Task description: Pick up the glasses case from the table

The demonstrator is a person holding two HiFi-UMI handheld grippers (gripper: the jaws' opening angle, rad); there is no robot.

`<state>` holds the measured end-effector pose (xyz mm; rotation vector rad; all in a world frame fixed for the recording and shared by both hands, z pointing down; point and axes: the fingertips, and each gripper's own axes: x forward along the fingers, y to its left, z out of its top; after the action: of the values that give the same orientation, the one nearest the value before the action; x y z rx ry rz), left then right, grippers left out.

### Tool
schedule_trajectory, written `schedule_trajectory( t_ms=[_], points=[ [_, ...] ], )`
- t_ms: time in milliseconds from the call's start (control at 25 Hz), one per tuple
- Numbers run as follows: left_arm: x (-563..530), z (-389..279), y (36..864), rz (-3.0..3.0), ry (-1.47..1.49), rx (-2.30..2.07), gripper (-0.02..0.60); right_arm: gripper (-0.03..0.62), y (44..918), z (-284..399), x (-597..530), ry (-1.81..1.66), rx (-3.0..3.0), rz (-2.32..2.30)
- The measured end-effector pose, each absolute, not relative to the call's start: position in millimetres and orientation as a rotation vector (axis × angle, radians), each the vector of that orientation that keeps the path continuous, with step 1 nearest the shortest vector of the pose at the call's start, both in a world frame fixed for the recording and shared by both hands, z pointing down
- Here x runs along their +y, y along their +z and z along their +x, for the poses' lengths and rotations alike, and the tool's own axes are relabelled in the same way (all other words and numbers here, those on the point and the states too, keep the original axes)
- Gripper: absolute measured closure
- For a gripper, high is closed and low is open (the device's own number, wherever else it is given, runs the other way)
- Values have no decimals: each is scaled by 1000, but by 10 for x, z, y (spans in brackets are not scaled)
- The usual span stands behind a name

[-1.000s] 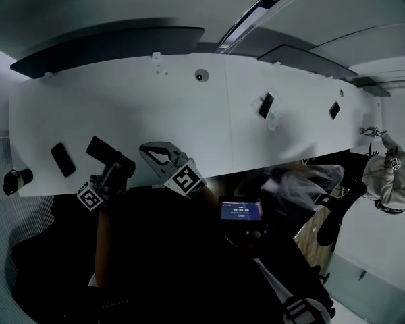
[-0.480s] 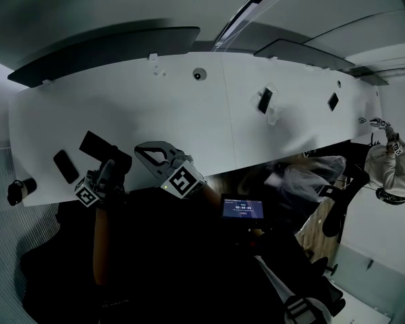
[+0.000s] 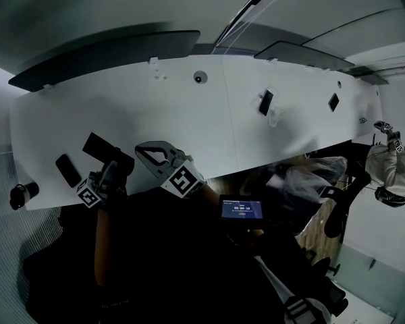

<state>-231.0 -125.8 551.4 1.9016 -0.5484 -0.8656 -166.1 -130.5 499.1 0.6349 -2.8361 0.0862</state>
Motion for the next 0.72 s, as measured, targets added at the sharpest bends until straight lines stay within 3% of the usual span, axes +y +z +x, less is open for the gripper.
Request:
schedule_trajectory(
  t_ms=[720],
  points=[
    [-1265,-2295,5704,1865,-807,-580,301,588,5015,-1623,-1315,108,-2843,646]
  ],
)
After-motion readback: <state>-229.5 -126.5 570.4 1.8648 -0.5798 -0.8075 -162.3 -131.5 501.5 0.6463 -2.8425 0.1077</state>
